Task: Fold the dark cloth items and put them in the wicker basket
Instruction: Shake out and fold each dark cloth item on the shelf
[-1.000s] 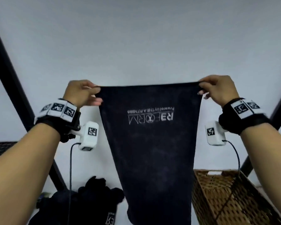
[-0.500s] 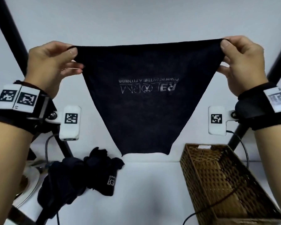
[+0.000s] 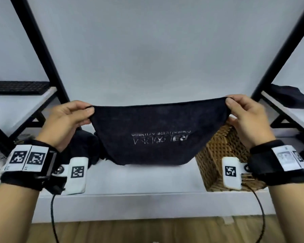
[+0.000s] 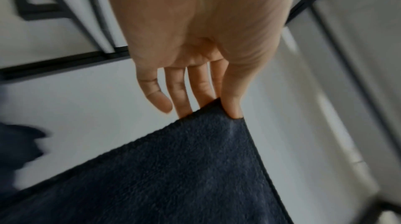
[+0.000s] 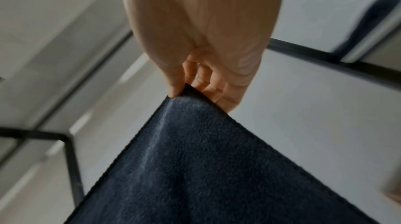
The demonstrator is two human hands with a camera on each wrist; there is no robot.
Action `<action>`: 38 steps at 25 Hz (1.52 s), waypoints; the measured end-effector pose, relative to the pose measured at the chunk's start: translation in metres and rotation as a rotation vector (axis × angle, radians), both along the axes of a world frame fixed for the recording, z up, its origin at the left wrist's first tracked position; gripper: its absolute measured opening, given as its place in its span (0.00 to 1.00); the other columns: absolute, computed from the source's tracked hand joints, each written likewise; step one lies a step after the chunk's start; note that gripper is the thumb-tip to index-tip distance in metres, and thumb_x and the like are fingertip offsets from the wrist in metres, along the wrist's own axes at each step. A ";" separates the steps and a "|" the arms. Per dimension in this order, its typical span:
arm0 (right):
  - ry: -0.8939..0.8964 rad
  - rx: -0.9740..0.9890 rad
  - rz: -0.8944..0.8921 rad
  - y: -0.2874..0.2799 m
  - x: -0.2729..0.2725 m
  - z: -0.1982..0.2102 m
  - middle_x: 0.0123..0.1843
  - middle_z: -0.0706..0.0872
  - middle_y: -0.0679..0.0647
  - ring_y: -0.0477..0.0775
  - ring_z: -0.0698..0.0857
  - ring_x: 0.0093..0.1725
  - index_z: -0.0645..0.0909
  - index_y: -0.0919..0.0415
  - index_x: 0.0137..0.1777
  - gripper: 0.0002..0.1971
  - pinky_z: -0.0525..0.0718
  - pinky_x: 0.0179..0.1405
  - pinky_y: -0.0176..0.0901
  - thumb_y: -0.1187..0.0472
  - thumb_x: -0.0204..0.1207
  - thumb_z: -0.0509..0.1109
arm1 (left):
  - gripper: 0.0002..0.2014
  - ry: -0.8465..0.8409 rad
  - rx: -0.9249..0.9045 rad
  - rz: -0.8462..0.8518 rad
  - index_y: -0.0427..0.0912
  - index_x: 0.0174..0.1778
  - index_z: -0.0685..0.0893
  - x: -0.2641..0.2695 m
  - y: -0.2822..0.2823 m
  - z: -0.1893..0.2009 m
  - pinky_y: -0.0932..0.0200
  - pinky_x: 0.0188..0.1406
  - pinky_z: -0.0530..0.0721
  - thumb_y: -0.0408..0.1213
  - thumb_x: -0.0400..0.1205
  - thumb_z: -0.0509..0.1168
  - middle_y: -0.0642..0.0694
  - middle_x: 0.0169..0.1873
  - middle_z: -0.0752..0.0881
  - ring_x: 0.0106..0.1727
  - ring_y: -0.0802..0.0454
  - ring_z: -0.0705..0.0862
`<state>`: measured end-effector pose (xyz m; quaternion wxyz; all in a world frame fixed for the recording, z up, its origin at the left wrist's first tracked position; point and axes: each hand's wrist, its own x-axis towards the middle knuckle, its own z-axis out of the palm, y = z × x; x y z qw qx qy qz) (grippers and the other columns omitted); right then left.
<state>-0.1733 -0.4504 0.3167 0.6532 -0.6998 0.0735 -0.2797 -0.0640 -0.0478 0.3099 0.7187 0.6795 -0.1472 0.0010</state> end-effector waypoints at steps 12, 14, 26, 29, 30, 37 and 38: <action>0.669 0.092 -0.045 -0.020 0.088 -0.292 0.37 0.82 0.56 0.54 0.82 0.38 0.81 0.56 0.39 0.11 0.86 0.44 0.52 0.69 0.81 0.65 | 0.09 0.584 0.378 0.214 0.40 0.34 0.81 0.102 -0.083 -0.292 0.64 0.19 0.85 0.27 0.80 0.68 0.41 0.34 0.81 0.32 0.50 0.79; 0.763 0.067 -0.061 -0.030 0.109 -0.324 0.36 0.83 0.55 0.57 0.82 0.40 0.81 0.55 0.37 0.12 0.87 0.46 0.56 0.68 0.80 0.65 | 0.09 0.600 0.483 0.248 0.44 0.33 0.81 0.124 -0.090 -0.328 0.61 0.22 0.86 0.30 0.79 0.70 0.39 0.36 0.83 0.31 0.49 0.79; 0.978 -0.276 -0.094 -0.079 0.233 -0.434 0.44 0.86 0.51 0.55 0.84 0.50 0.86 0.55 0.44 0.04 0.79 0.56 0.41 0.60 0.78 0.70 | 0.02 0.504 0.741 0.291 0.46 0.40 0.86 0.219 -0.133 -0.428 0.51 0.52 0.85 0.37 0.78 0.71 0.44 0.38 0.88 0.40 0.45 0.85; 1.002 -0.486 -0.138 -0.078 0.242 -0.452 0.49 0.87 0.55 0.56 0.84 0.51 0.89 0.57 0.48 0.05 0.72 0.49 0.33 0.59 0.76 0.71 | 0.03 0.372 0.895 0.190 0.41 0.44 0.88 0.220 -0.144 -0.434 0.56 0.53 0.79 0.35 0.78 0.71 0.42 0.42 0.87 0.45 0.45 0.84; 0.976 -0.510 -0.174 -0.078 0.242 -0.454 0.52 0.87 0.58 0.57 0.85 0.50 0.89 0.56 0.47 0.05 0.73 0.50 0.33 0.59 0.75 0.72 | 0.03 0.364 0.897 0.160 0.41 0.44 0.88 0.221 -0.148 -0.433 0.57 0.52 0.78 0.36 0.78 0.71 0.42 0.42 0.86 0.45 0.46 0.83; 1.003 -0.228 -0.118 -0.079 0.246 -0.449 0.41 0.87 0.49 0.51 0.84 0.46 0.84 0.53 0.38 0.06 0.76 0.51 0.38 0.62 0.76 0.73 | 0.12 0.509 0.658 0.070 0.47 0.29 0.82 0.236 -0.168 -0.429 0.65 0.46 0.80 0.30 0.76 0.72 0.58 0.27 0.86 0.33 0.61 0.83; 0.999 -0.174 -0.098 -0.083 0.247 -0.451 0.40 0.87 0.50 0.52 0.85 0.47 0.84 0.53 0.35 0.08 0.80 0.53 0.42 0.62 0.75 0.73 | 0.12 0.536 0.609 0.074 0.47 0.30 0.82 0.235 -0.168 -0.428 0.70 0.43 0.80 0.28 0.76 0.72 0.60 0.23 0.85 0.29 0.66 0.82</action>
